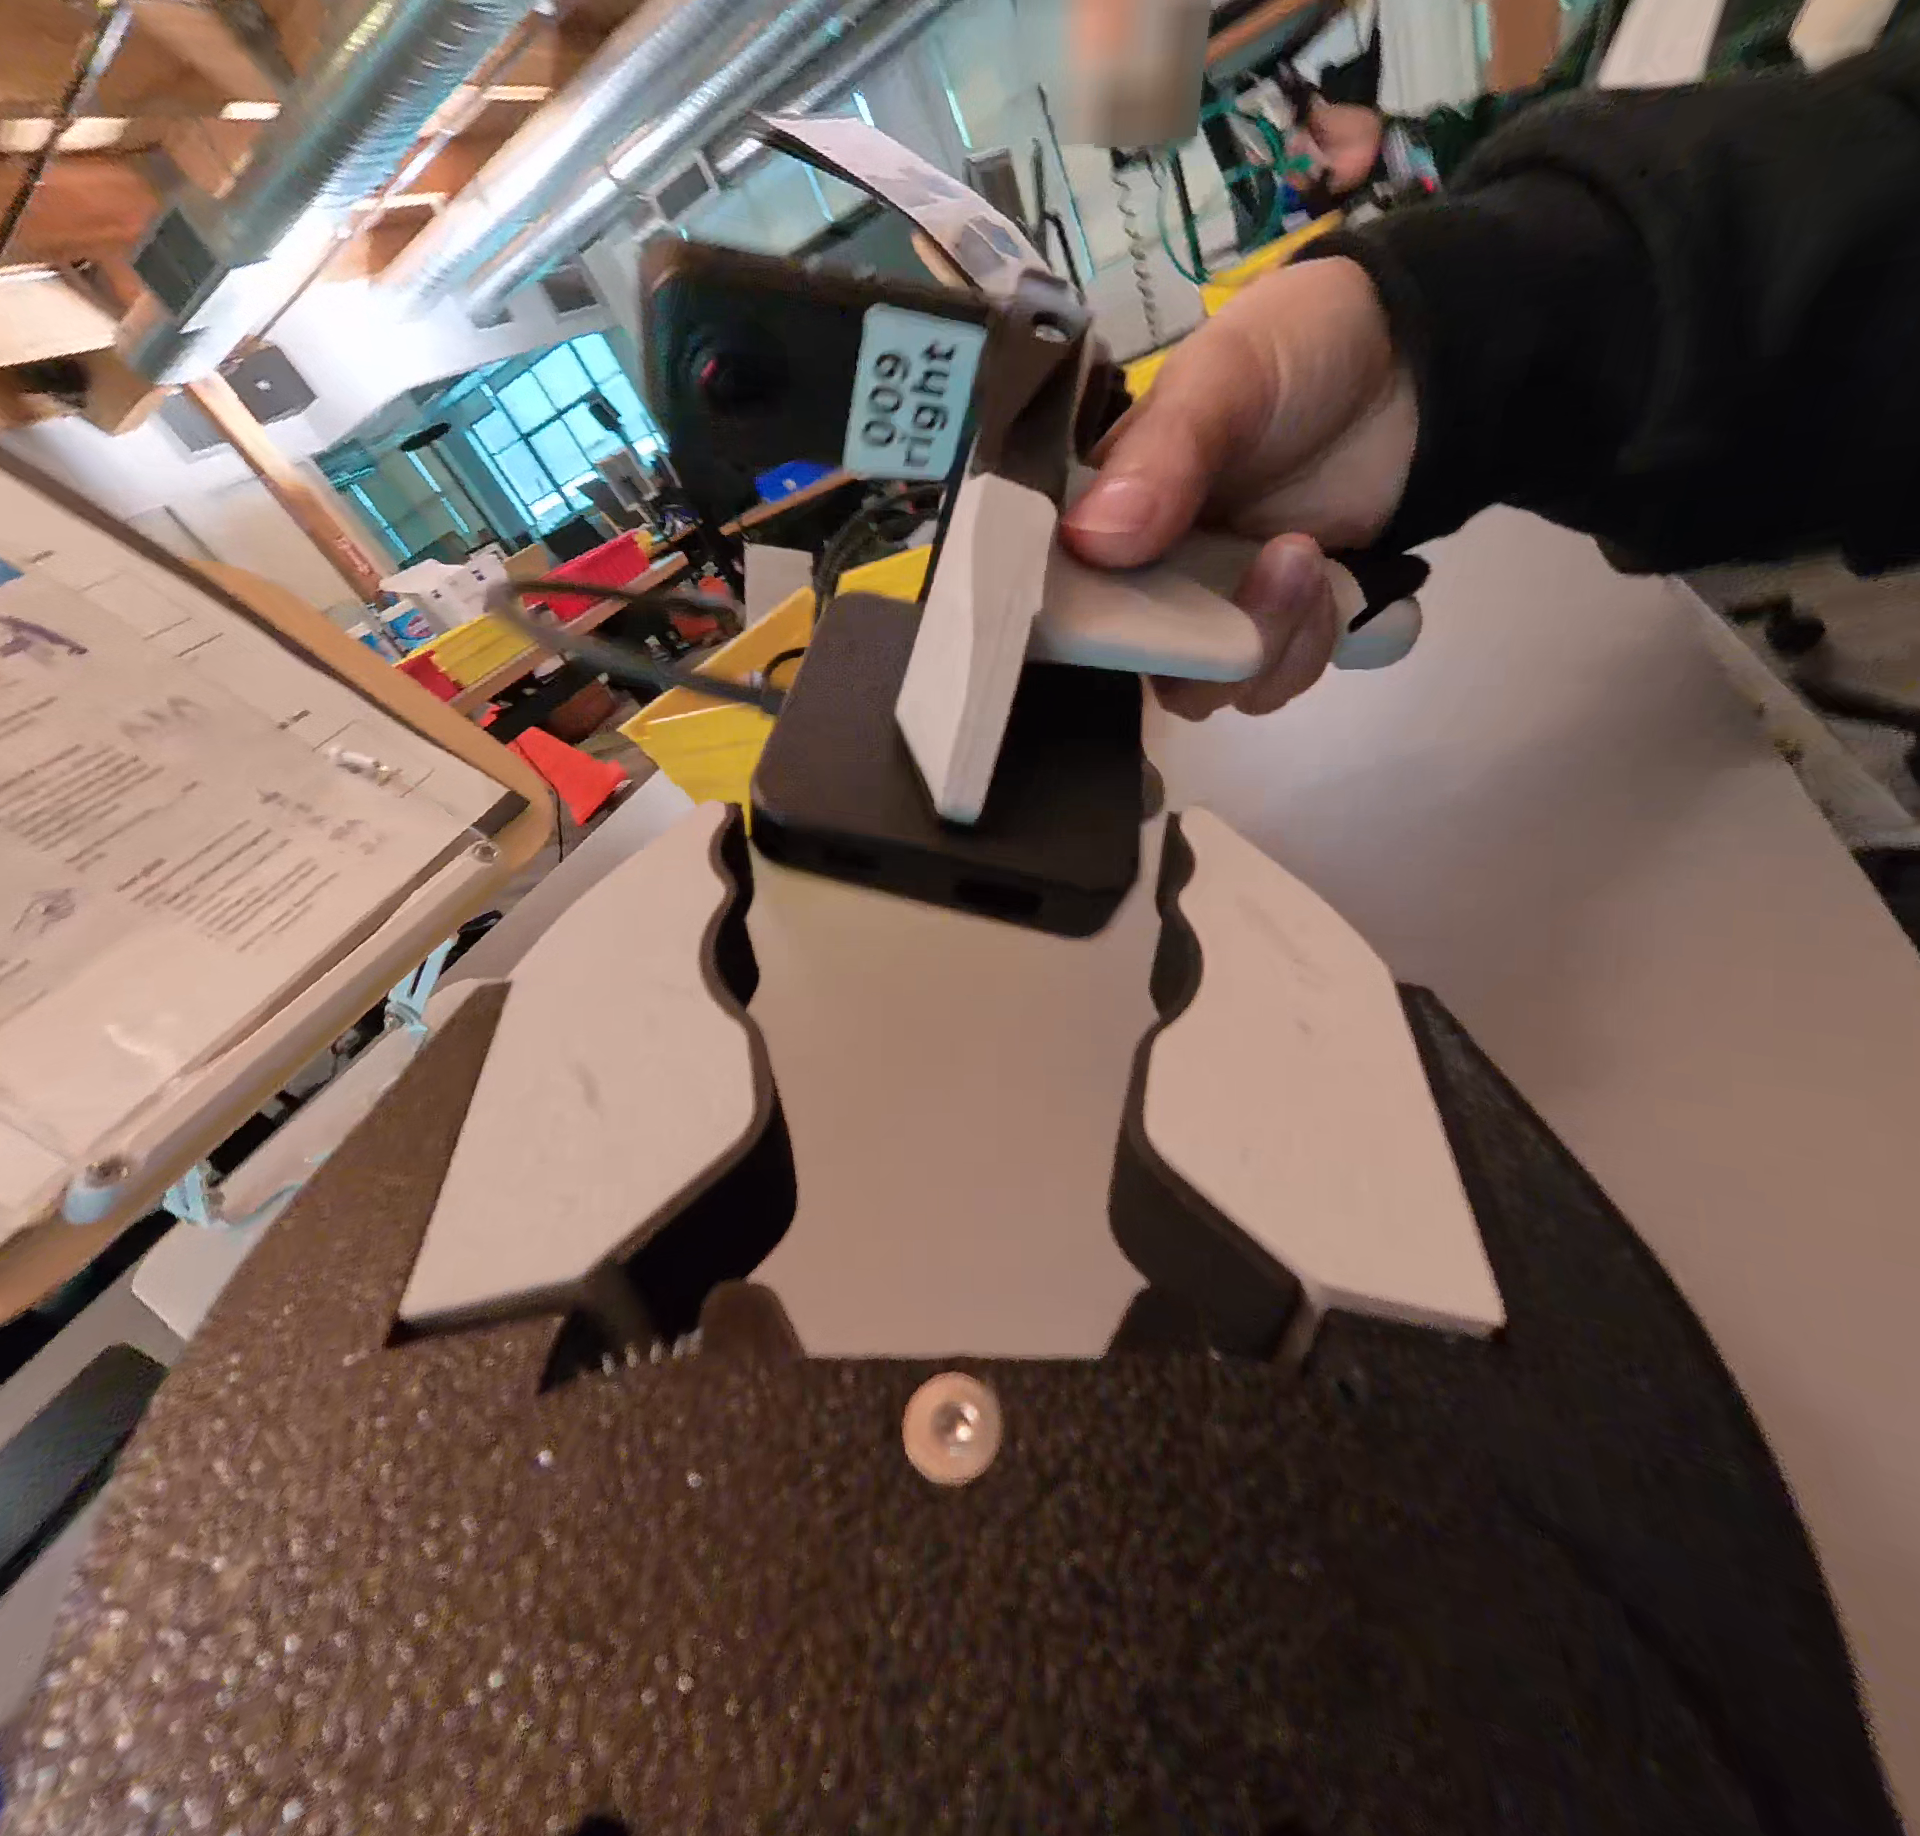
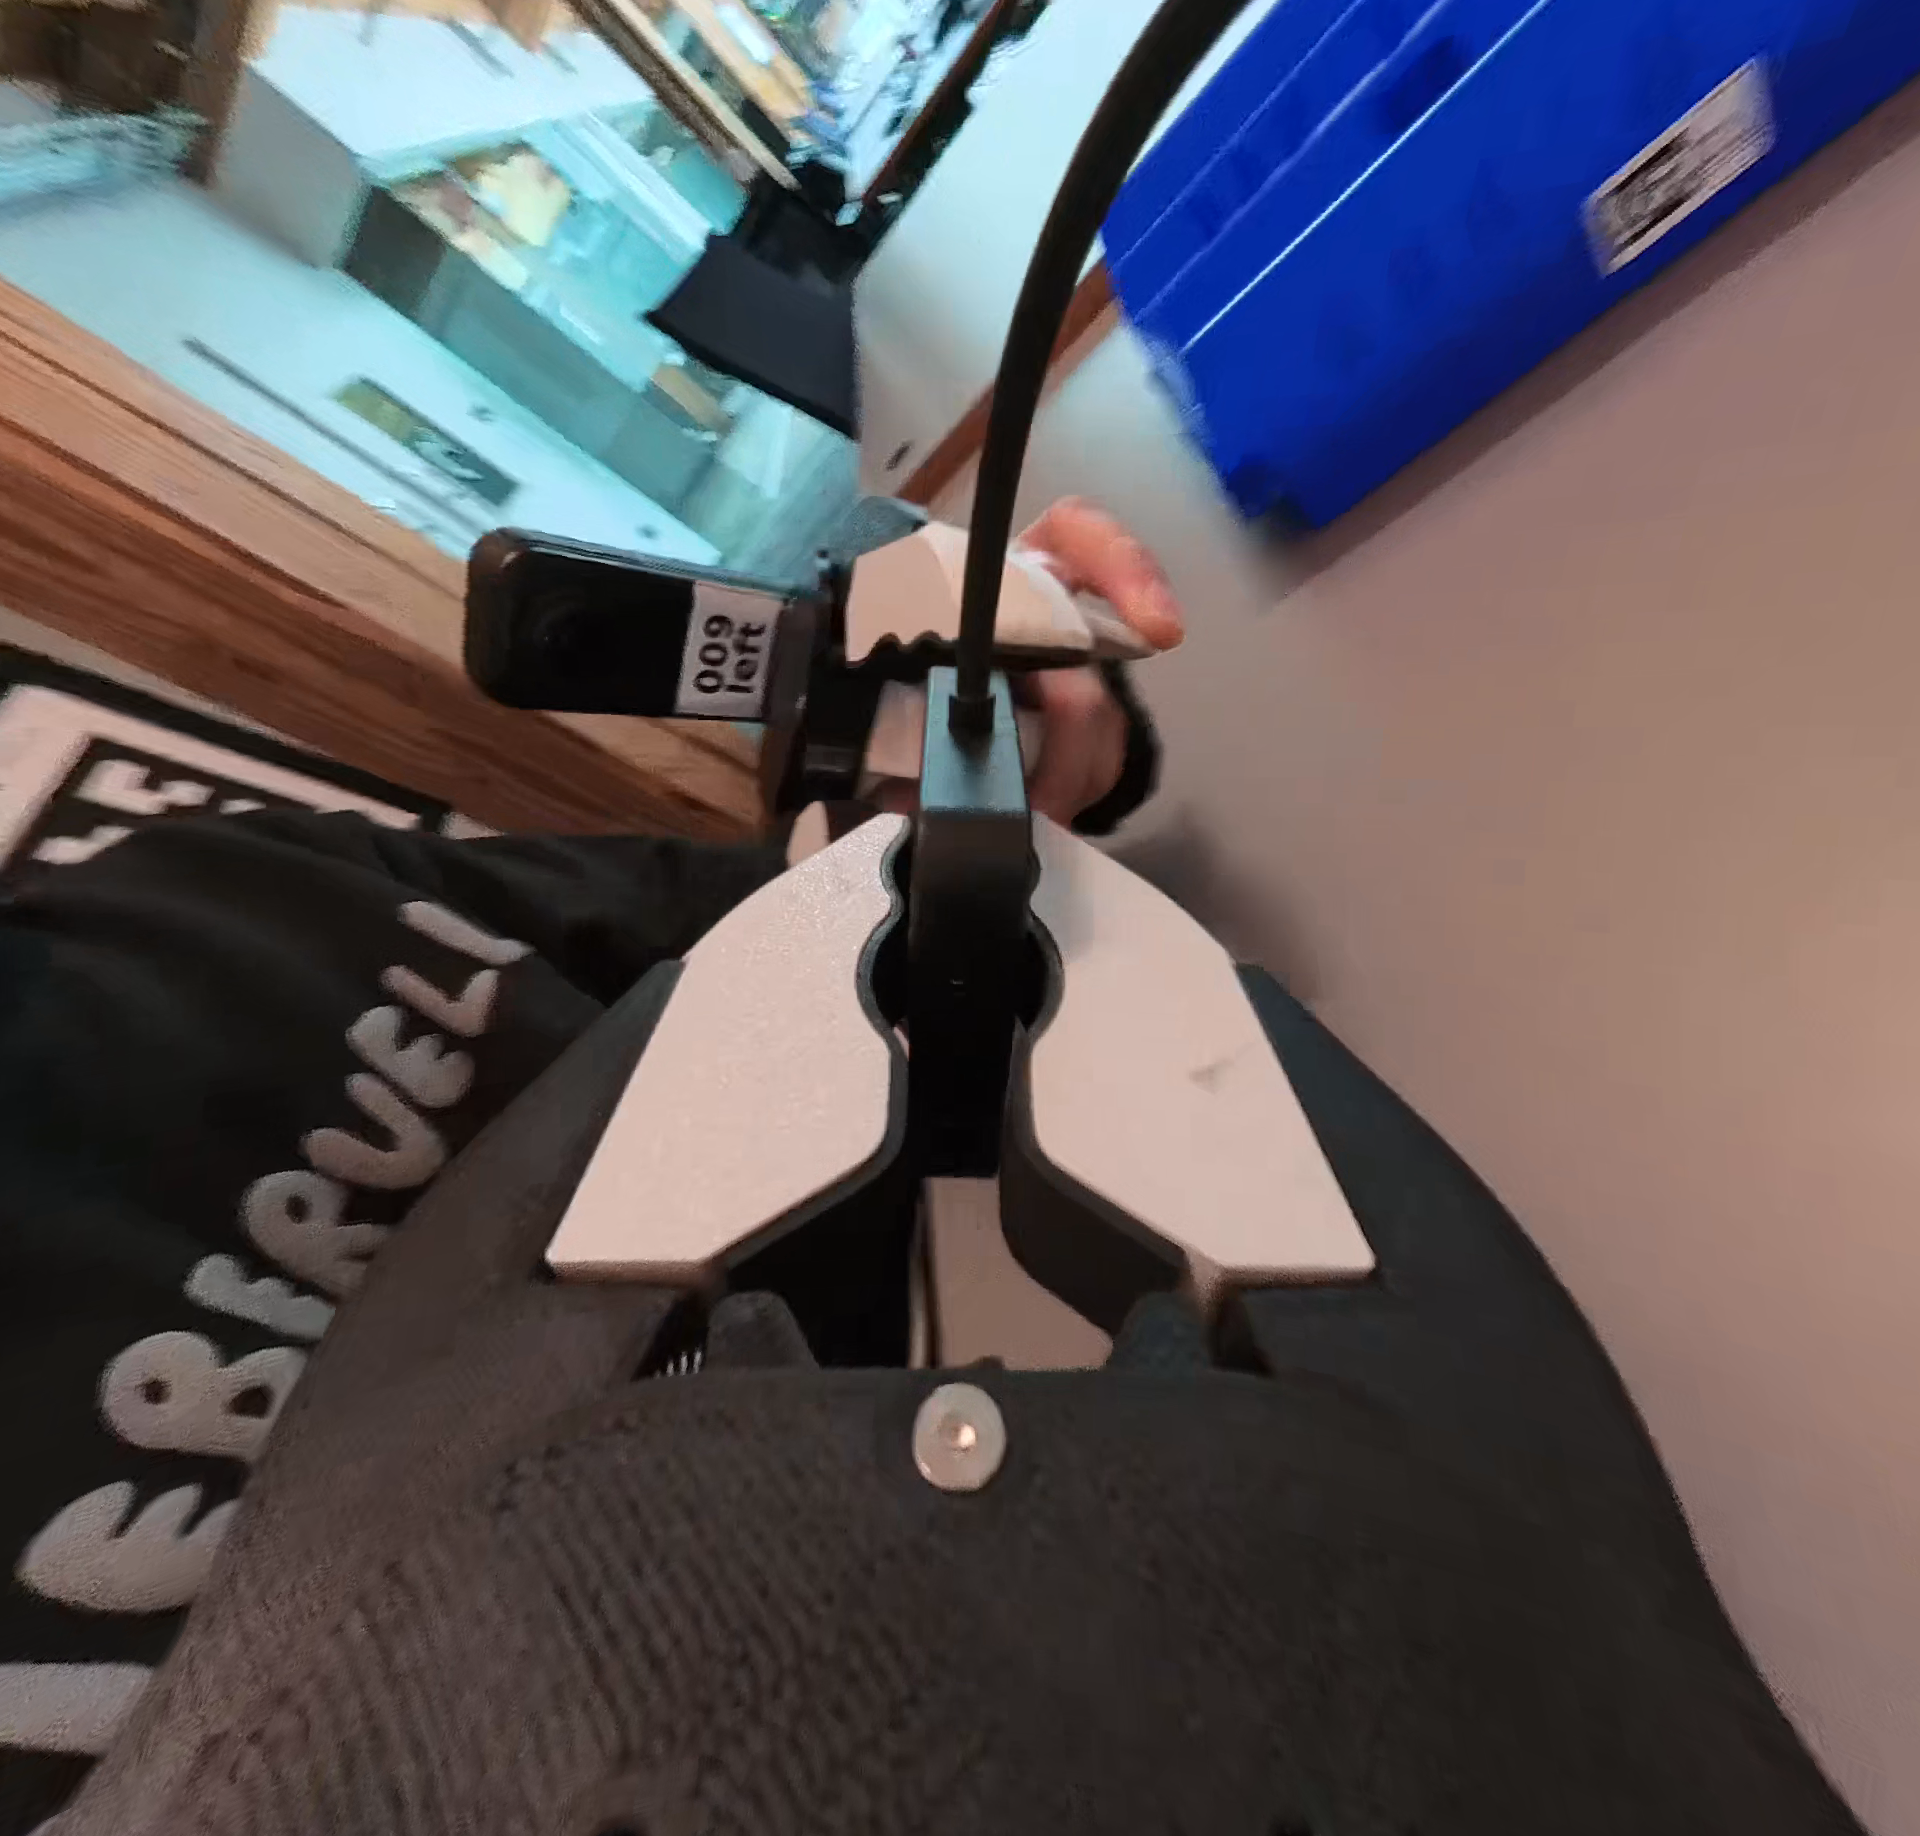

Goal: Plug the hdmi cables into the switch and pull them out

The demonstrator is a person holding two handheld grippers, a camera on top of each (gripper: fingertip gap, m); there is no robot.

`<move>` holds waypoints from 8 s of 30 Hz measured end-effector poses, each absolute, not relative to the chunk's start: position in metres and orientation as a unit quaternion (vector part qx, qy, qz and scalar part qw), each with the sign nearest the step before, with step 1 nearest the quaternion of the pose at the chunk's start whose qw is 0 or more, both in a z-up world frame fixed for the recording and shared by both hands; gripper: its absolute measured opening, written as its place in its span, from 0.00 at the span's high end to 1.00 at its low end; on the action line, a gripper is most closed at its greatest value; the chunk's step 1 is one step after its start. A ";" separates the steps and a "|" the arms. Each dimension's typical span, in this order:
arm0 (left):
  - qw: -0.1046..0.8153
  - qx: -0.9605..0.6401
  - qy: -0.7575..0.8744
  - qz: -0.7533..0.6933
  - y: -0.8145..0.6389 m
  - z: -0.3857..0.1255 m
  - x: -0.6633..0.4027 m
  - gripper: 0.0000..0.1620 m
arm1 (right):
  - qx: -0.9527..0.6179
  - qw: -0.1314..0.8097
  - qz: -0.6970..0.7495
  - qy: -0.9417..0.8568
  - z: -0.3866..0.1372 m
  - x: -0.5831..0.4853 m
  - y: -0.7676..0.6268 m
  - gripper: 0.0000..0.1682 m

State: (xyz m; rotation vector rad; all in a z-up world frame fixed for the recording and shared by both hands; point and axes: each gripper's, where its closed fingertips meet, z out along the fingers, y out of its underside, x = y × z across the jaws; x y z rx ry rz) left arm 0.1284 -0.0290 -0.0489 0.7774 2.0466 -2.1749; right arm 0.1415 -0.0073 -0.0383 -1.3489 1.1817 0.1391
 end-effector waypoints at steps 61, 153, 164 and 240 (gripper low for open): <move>-0.062 0.075 0.763 -0.639 -0.119 -0.076 0.105 0.50 | -0.642 -0.014 -0.317 0.698 0.106 0.055 -0.358 0.58; 0.305 -0.293 0.728 -0.540 0.205 -0.105 0.426 0.95 | -0.531 0.257 -0.119 0.799 -0.095 0.104 -0.312 0.76; 0.329 -0.297 0.717 -0.537 0.227 -0.103 0.473 0.95 | -0.476 0.198 -0.103 0.851 -0.177 0.019 -0.417 0.77; -0.229 -0.280 0.924 -0.125 0.025 -0.088 0.536 0.90 | -0.603 0.396 -0.350 0.597 -0.095 0.054 -0.224 0.62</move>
